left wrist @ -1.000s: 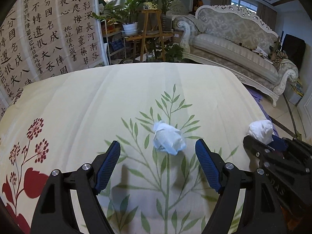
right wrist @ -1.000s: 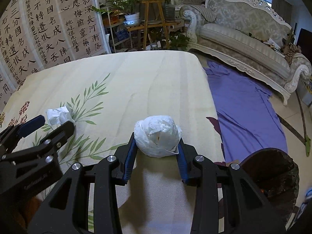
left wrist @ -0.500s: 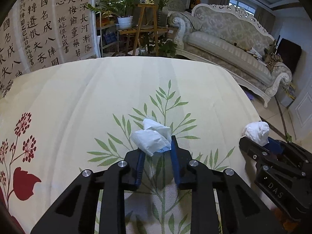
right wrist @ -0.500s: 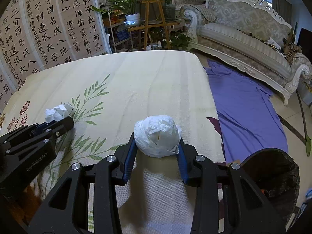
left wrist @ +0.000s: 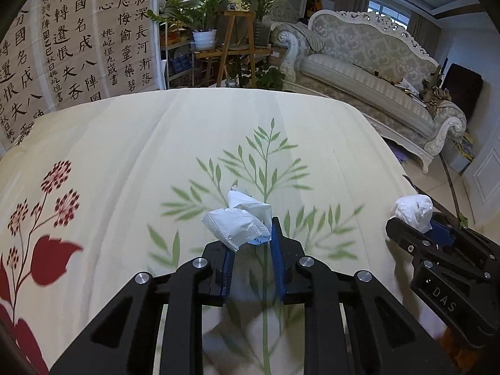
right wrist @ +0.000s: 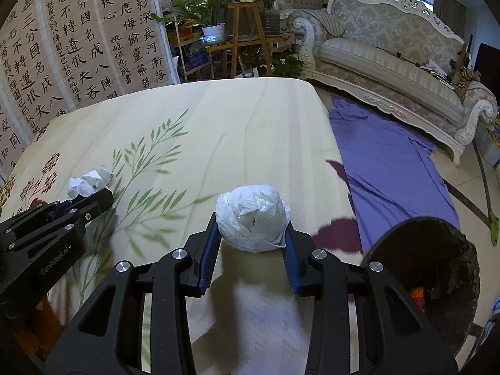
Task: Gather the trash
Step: 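Carry both white tissues over the black bin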
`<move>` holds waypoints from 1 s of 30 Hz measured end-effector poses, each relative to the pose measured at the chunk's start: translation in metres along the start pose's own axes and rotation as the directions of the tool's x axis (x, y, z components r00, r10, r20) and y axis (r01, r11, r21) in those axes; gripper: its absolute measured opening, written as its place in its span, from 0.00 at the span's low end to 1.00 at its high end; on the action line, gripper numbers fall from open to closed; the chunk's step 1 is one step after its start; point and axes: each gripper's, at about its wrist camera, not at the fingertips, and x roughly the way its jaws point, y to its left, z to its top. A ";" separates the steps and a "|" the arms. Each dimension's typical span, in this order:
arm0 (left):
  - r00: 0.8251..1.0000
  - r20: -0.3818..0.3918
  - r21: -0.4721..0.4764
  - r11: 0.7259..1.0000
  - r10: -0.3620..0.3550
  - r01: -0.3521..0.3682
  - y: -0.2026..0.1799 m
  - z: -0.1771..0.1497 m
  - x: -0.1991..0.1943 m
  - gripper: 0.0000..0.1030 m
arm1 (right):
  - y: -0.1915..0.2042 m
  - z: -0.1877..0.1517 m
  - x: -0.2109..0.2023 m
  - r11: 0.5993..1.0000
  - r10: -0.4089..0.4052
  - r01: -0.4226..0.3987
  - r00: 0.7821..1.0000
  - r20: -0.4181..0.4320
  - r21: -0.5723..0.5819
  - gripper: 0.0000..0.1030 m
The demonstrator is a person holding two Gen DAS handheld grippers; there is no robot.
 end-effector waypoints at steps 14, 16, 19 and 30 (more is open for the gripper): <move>0.999 0.034 0.028 0.999 -0.020 0.019 -0.010 -0.035 -0.046 0.22 | 0.004 -0.044 -0.050 1.000 -0.015 0.015 1.000 0.022 -0.010 0.35; 0.999 0.041 0.033 0.999 -0.018 0.016 -0.014 -0.041 -0.051 0.22 | 0.003 -0.052 -0.058 1.000 -0.021 0.021 0.999 0.026 -0.005 0.35; 0.998 0.050 0.038 0.999 -0.025 0.023 -0.020 -0.048 -0.059 0.22 | -0.001 -0.061 -0.069 1.000 -0.030 0.030 0.999 0.033 0.000 0.35; 0.993 0.086 0.101 0.992 -0.086 0.078 -0.063 -0.062 -0.080 0.22 | -0.036 -0.082 -0.104 0.994 -0.094 0.090 0.993 0.073 0.061 0.35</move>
